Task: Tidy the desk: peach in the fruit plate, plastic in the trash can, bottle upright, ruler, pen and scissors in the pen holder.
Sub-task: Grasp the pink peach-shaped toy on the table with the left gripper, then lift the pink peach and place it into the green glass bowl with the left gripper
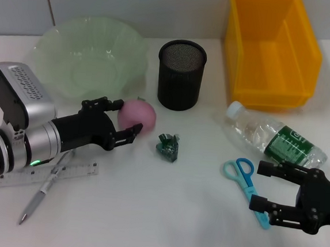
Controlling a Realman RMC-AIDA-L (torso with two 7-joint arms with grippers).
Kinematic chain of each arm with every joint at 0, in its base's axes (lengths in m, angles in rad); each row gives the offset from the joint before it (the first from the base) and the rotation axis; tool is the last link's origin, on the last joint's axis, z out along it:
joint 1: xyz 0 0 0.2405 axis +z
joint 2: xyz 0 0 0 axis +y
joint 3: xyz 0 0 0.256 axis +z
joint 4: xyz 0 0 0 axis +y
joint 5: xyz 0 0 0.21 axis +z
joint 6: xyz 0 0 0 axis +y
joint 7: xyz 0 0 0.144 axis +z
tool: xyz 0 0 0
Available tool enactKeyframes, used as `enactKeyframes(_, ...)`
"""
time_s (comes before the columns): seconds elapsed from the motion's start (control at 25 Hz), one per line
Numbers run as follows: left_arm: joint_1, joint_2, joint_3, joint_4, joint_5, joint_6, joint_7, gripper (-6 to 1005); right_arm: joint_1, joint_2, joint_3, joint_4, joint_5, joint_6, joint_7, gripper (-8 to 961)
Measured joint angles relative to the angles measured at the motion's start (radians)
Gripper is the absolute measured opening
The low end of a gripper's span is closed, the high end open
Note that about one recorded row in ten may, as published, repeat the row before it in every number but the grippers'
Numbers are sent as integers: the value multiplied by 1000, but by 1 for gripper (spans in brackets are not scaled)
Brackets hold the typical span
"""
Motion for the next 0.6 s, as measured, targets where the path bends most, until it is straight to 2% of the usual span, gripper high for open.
enactKeyframes(0.44, -13, 0, 8, -8, 3, 11, -1, 601, 1, 1, 0, 7, -2, 7, 0, 810)
enactKeyframes(0.6, -15, 0, 8, -10, 3, 16, -2, 431, 1, 1, 0, 8, -2, 7, 0, 810)
